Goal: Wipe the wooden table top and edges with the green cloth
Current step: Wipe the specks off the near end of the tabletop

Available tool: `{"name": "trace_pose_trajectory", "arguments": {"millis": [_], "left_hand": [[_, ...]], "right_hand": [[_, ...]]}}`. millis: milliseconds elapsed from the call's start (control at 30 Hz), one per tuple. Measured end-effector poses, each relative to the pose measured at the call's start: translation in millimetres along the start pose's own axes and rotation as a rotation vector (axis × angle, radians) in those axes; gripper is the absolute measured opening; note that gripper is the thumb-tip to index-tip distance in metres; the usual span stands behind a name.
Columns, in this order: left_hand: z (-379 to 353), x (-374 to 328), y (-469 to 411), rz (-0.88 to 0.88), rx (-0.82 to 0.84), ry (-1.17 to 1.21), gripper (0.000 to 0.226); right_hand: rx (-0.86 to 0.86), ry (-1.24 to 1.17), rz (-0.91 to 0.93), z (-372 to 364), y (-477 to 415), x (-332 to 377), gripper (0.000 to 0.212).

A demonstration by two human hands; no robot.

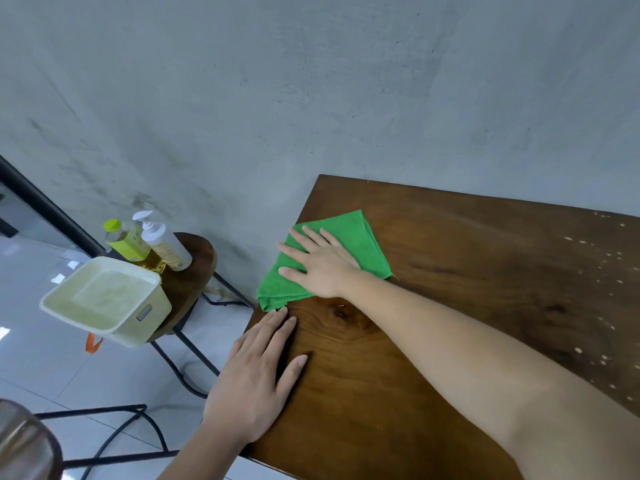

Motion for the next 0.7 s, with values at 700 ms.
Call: {"name": "trace_pose_trajectory", "arguments": {"millis": [700], "left_hand": [[-3, 3, 1, 0.025, 0.008, -0.026, 0.080]], "right_hand": [[-0.155, 0.065, -0.801, 63, 165, -301, 0.087]]}}
Point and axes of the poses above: each hand's wrist, its own y-axis away from the middle knuckle, its own z-axis out of the back of the hand, x = y × z, the point moved 10 cm from there along -y, towards the middle knuckle, and after that the axes turned 12 degrees about -x, right-handed, at the moved point
